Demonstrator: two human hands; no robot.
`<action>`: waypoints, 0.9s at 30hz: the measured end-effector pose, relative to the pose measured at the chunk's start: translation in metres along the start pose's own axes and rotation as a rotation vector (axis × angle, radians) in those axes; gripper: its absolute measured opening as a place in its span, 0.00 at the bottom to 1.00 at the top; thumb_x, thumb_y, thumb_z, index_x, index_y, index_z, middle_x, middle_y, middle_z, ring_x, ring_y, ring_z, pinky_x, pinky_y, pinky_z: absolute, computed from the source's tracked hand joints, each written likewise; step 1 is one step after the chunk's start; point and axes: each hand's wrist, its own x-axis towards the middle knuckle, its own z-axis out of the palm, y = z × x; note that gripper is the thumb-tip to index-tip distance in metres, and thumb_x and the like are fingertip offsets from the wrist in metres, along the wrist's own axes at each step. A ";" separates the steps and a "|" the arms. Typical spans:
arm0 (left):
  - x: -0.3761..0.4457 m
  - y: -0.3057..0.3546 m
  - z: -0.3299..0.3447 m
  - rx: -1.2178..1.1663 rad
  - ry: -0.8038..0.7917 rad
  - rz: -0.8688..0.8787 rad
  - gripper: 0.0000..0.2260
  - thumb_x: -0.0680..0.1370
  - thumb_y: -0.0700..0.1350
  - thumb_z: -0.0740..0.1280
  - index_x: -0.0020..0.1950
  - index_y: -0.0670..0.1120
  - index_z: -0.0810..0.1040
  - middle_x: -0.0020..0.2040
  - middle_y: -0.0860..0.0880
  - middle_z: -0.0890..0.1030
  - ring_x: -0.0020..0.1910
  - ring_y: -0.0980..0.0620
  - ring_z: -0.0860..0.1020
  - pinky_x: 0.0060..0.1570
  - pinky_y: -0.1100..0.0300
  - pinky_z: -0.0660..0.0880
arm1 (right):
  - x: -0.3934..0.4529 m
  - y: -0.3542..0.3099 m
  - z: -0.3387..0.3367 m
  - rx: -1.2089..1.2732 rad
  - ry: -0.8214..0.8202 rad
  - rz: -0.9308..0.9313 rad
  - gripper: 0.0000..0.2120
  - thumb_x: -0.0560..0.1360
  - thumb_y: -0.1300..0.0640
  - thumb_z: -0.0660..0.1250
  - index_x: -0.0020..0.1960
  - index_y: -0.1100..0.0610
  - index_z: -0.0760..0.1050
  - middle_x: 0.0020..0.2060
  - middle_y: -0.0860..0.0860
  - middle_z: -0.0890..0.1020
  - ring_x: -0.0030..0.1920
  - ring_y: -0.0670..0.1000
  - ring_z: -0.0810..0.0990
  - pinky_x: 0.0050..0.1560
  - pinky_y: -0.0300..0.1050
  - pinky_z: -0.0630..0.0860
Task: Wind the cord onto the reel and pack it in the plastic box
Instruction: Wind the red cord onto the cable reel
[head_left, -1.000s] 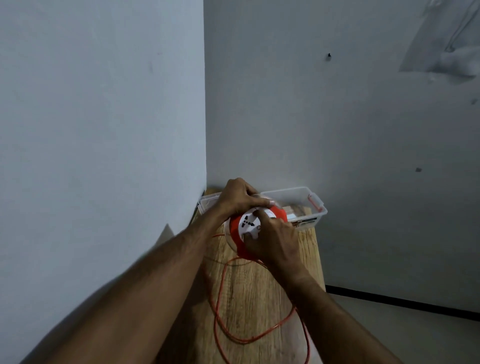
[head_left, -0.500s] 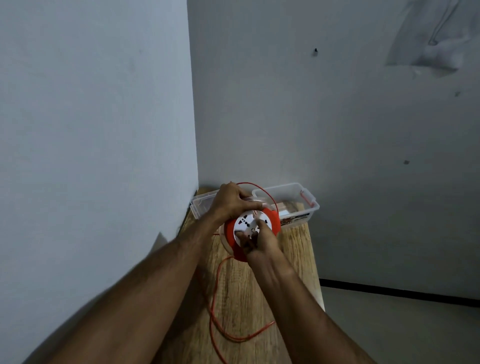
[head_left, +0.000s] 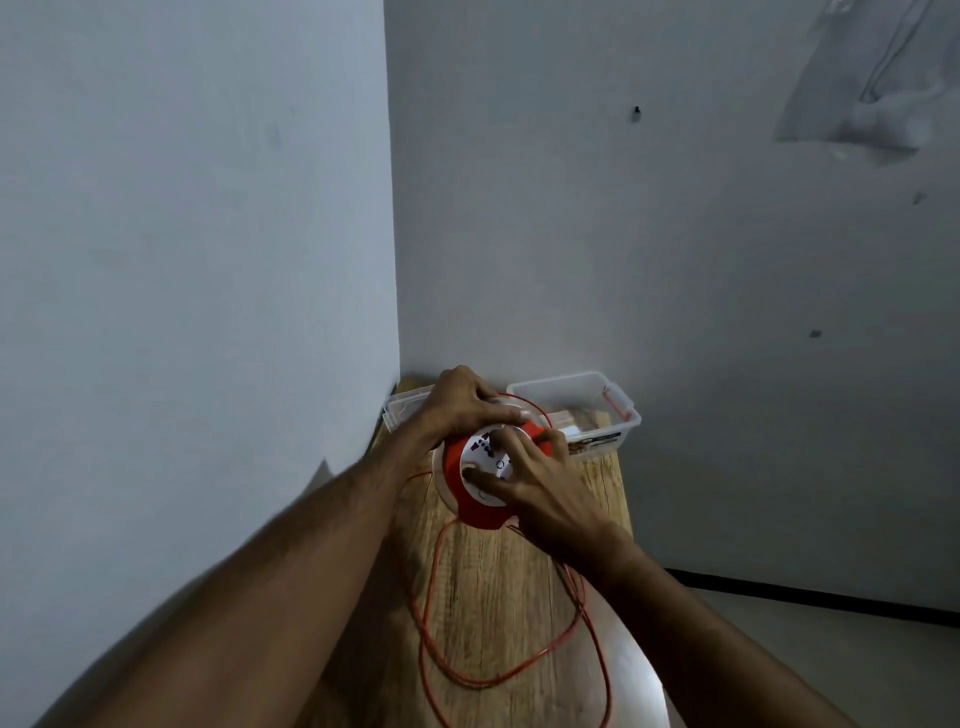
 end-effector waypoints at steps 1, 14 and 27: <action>0.000 0.001 0.000 0.004 -0.023 -0.004 0.17 0.68 0.58 0.80 0.47 0.47 0.89 0.38 0.51 0.87 0.34 0.55 0.86 0.34 0.64 0.80 | 0.002 -0.001 -0.002 -0.012 0.003 -0.008 0.37 0.67 0.50 0.80 0.73 0.45 0.70 0.73 0.58 0.66 0.74 0.61 0.66 0.69 0.70 0.67; -0.001 0.007 0.002 -0.074 0.128 0.022 0.18 0.67 0.60 0.81 0.43 0.46 0.90 0.35 0.53 0.87 0.34 0.57 0.84 0.34 0.63 0.78 | 0.023 -0.025 -0.006 0.513 0.392 0.645 0.25 0.71 0.41 0.74 0.62 0.50 0.76 0.47 0.47 0.84 0.44 0.46 0.83 0.45 0.42 0.82; -0.004 0.001 0.015 -0.007 0.115 0.049 0.19 0.67 0.62 0.79 0.43 0.46 0.89 0.36 0.53 0.86 0.33 0.56 0.84 0.33 0.59 0.81 | 0.055 -0.041 -0.011 2.243 0.558 1.828 0.31 0.73 0.54 0.77 0.70 0.62 0.68 0.56 0.62 0.80 0.45 0.61 0.86 0.36 0.52 0.83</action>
